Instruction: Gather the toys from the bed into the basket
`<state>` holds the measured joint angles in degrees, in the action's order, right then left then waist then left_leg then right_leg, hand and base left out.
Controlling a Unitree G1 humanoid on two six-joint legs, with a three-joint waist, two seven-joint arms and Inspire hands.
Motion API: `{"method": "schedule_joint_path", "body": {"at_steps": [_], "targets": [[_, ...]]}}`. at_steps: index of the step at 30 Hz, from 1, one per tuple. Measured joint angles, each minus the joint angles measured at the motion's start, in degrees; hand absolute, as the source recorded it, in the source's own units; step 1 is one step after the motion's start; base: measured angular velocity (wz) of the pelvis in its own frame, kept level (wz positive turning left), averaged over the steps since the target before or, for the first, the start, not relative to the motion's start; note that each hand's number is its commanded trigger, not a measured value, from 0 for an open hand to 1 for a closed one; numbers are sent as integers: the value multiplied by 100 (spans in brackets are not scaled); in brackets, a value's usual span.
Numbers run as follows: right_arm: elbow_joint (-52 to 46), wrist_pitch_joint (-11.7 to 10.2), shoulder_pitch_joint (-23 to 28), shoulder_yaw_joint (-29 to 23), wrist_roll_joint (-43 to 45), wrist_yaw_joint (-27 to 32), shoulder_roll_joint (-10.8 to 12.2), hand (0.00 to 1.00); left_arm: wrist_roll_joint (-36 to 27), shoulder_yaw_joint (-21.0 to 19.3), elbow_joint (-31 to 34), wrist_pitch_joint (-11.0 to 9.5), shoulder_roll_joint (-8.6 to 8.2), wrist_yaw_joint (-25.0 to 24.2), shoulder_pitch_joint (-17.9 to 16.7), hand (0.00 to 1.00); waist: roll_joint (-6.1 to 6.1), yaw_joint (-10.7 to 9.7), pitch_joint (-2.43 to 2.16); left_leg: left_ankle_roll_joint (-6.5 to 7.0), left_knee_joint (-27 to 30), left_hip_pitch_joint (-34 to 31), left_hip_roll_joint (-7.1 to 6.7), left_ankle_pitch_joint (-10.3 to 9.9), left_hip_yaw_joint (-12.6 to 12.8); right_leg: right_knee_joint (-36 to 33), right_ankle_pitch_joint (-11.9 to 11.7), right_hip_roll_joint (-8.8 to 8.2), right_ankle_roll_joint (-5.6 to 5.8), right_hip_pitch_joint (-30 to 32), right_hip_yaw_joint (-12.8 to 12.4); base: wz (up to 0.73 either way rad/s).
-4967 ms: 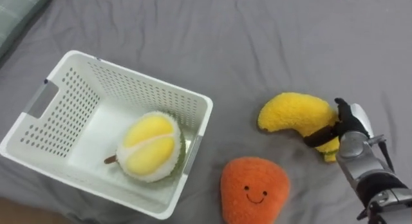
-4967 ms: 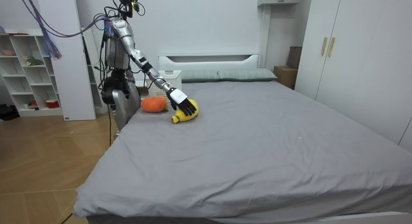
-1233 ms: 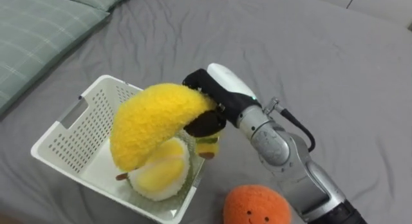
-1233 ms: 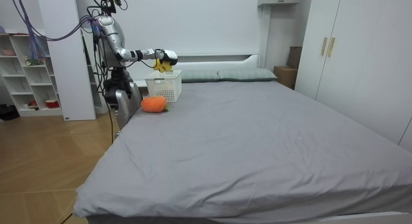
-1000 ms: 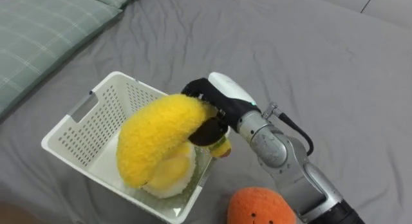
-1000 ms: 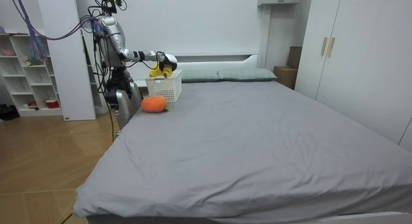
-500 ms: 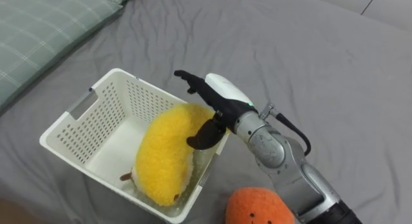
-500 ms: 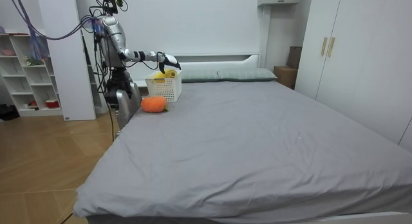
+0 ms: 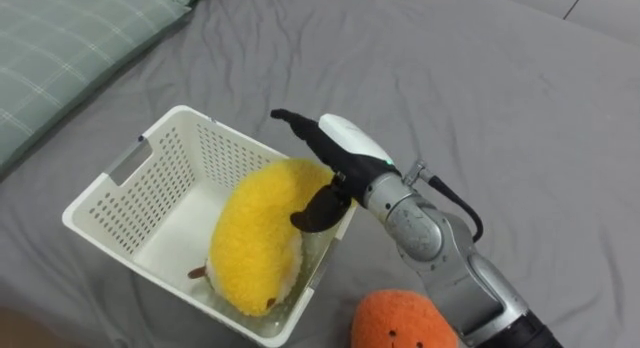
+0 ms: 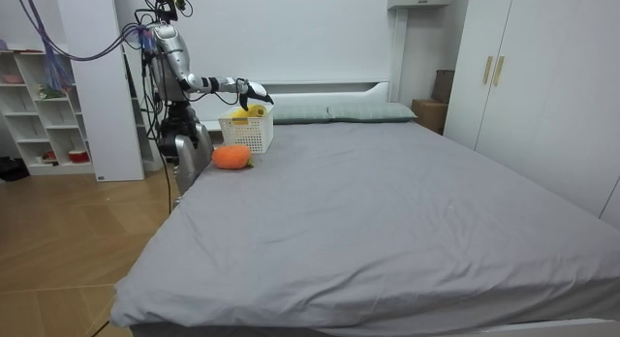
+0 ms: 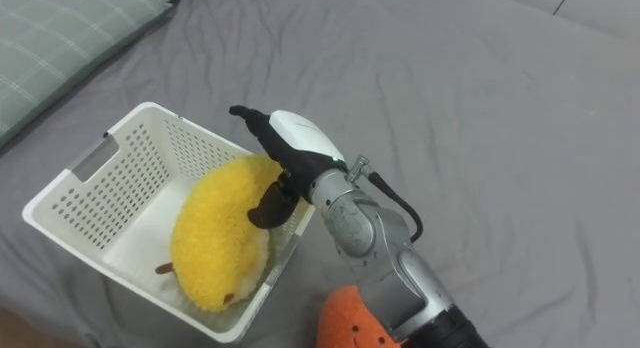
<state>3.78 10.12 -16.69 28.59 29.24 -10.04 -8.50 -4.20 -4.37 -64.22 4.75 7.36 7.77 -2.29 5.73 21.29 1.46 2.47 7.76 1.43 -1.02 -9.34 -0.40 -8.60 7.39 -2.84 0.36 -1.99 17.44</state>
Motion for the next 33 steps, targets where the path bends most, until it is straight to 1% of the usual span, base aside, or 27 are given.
{"method": "schedule_joint_path", "body": {"at_steps": [3,8,10,11,12,14,15,16,17,19,21,23,24,25,27,30,31,33], "targets": [[2,-2,0,0,-71,52,0,0,-1,4,1,3,2,19,0,0,-1,-42,-1,0,1,3,0,0,0,0,0,-1,0,-1,0,0],[-21,-6,0,-65,-104,181,-38,0,1,-8,-6,11,30,30,-7,0,-11,-82,-18,0,4,9,0,0,17,-2,0,-2,0,-1,-10,0],[-87,-8,0,-112,-105,196,-75,0,1,-27,-4,12,29,45,-26,0,-33,-122,-39,1,4,11,-2,1,17,-2,0,-2,0,-6,-14,0],[-129,-9,0,-150,-148,220,-97,0,-4,-40,1,13,28,46,-42,0,-48,-151,-58,1,6,13,-2,1,16,-2,0,-2,0,-10,-17,0],[-170,-13,1,-244,-226,232,-98,0,-5,-70,1,17,20,45,-61,0,-73,-218,-75,1,12,22,-2,1,14,-2,0,-2,0,-26,-19,0],[-274,-37,8,-472,-314,236,-97,0,-1,-204,4,25,-23,39,-90,0,-134,-278,-73,1,13,55,-2,1,30,-1,0,-2,0,-54,-48,-2],[-308,-67,8,-635,-412,255,-102,0,-7,-265,4,24,-28,32,-124,0,-170,-345,-73,1,8,91,-1,1,38,1,0,0,0,-87,-84,-4],[-338,-70,14,-762,-592,291,-119,0,-10,-287,4,24,-22,32,-166,0,-201,-412,-96,1,3,112,2,0,47,-4,0,-5,0,-95,-120,-6],[-356,-71,14,-813,-659,307,-132,0,-14,-295,4,24,-22,34,-180,0,-213,-437,-103,0,1,120,5,0,69,-4,0,-5,0,-95,-146,-12],[-396,-89,50,-1021,-757,320,-151,0,-23,-340,5,23,-23,44,-209,0,-234,-595,-117,-3,3,137,16,1,138,-4,0,-6,0,-93,-175,-12],[-441,-91,177,-1220,-783,333,-155,0,-23,-343,4,13,-26,49,-239,0,-236,-702,-126,-4,3,154,20,1,174,-17,0,-4,0,-94,-201,-9],[-466,-91,287,-1395,-933,386,-178,0,-28,-343,4,10,-32,56,-272,0,-237,-771,-125,-3,0,157,20,0,220,-18,0,1,0,-94,-245,-13],[-470,-91,338,-1476,-992,429,-209,0,-28,-350,4,7,-32,61,-296,0,-234,-844,-127,-3,-2,159,20,0,240,-23,0,2,0,-92,-262,-14],[-475,-91,370,-1540,-1047,459,-260,0,-25,-396,4,0,-33,67,-310,0,-226,-870,-129,-2,-9,173,26,-3,284,-23,0,11,0,-86,-306,-14],[-484,-91,431,-1691,-1096,510,-266,0,-23,-479,4,-3,-32,70,-319,0,-216,-875,-133,-4,-25,210,33,-5,333,-22,-1,23,-1,-86,-330,-14],[-540,-91,505,-1799,-1049,540,-264,0,-20,-513,9,-5,-22,75,-372,0,-186,-1027,-152,-4,-26,229,34,-5,339,-22,-2,23,-2,-83,-345,-2],[-611,-92,588,-1865,-1050,540,-266,0,-18,-511,8,-5,-22,75,-397,0,-181,-1061,-155,-4,-27,237,34,-6,346,-21,-4,37,-1,-83,-412,0],[-707,-128,765,-1964,-1057,540,-273,0,-15,-514,8,-5,-22,72,-430,0,-181,-1100,-156,-2,-29,253,34,-8,370,-21,-5,42,1,-86,-462,-7]]}}
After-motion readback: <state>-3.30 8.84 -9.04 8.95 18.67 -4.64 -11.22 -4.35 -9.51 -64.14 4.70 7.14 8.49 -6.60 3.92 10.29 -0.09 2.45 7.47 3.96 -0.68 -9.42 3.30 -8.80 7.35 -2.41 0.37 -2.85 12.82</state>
